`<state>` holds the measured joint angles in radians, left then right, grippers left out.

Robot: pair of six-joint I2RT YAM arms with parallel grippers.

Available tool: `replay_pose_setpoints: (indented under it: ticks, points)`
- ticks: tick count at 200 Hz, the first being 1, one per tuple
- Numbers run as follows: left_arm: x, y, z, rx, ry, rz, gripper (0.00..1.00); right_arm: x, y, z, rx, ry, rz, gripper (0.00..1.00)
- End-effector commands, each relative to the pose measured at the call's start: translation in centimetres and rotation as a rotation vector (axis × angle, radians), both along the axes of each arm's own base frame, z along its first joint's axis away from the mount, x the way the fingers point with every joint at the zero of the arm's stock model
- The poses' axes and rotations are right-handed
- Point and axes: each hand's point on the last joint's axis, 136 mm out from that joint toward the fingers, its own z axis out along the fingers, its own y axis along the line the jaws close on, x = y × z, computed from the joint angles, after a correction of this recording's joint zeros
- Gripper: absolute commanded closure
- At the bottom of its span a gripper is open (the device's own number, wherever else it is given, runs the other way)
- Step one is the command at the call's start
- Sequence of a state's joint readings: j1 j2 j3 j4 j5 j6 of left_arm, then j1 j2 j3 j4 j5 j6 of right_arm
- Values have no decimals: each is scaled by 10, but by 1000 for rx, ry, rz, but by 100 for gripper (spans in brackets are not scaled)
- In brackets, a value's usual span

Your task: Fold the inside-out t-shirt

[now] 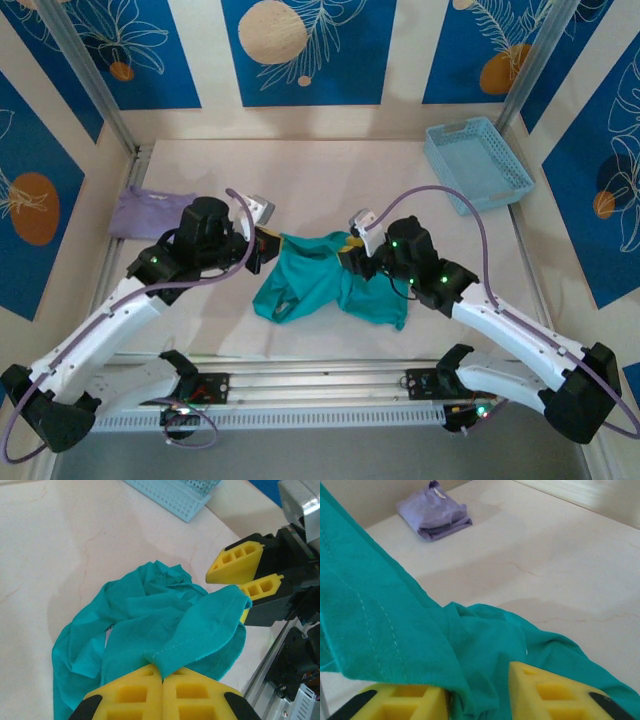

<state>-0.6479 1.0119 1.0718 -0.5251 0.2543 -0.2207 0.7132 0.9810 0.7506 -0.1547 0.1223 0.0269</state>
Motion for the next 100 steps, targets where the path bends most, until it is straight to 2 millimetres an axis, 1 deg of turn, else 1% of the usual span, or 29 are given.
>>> replay_pose_setpoints:
  ticks: [1, 16, 28, 43, 75, 100]
  points:
    - [0, 3, 7, 22, -16, -9, 100, -2, -10, -1, -58, -53, -28, 63]
    - [1, 3, 7, 30, -14, -7, 100, -8, -10, 5, -43, -87, -6, 60]
    - [2, 3, 6, 35, -8, -6, 100, -17, -6, 11, -19, -120, 49, 57]
    - [2, 2, 7, 35, -3, -9, 100, -24, 0, 17, -4, -164, 92, 55]
    - [2, 0, 7, 29, 3, -16, 100, -28, 13, 25, -21, -228, 158, 54]
    - [2, 0, 6, 30, 12, -14, 100, -33, 26, 26, -45, -258, 219, 53]
